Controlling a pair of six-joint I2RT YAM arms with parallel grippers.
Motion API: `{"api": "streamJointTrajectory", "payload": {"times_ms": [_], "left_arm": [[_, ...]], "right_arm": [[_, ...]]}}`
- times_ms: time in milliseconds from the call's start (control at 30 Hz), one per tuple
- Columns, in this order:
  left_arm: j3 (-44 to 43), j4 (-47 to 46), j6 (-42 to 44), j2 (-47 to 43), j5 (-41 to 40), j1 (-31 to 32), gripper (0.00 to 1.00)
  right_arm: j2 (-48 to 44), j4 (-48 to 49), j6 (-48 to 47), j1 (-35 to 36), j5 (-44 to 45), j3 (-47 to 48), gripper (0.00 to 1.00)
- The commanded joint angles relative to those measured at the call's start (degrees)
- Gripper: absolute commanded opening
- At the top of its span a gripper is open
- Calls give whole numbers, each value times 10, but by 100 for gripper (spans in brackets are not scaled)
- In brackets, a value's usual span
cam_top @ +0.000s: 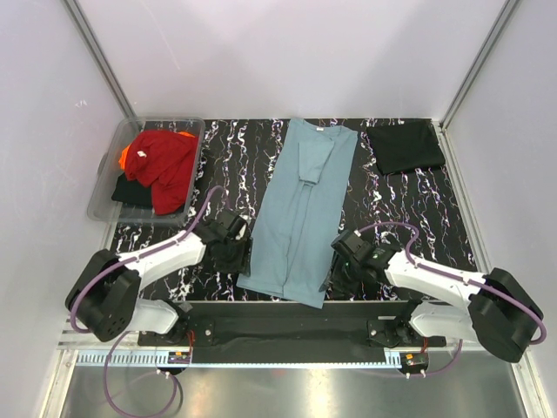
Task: Fold and stack the t-shirts
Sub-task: Fold the tshirt
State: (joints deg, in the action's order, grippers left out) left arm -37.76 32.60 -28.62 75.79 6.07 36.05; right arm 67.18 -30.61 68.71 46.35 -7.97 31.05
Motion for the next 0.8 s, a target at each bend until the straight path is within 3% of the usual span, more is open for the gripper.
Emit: {"api": "streamJointTrajectory", "payload": {"times_ms": [0,200,467,567,633,767], "left_arm": [[3,-53,-18,16,12,-3,54],[16,-72,-25,26,41,-2,37],[23,-63,-31,16,11,3,15],[15,-47,-31,16,-11,9,17],[4,-32,-31,16,-27,19,39],[-4,-25,-32,15,-13,28,42]], "right_arm": [[-4,19,43,11,31,-10,45],[24,35,63,58,40,-6,45],[23,49,91,87,56,-34,45],[22,58,99,95,60,-40,45],[23,62,99,99,67,-41,45],[15,66,99,99,73,-42,38]]}}
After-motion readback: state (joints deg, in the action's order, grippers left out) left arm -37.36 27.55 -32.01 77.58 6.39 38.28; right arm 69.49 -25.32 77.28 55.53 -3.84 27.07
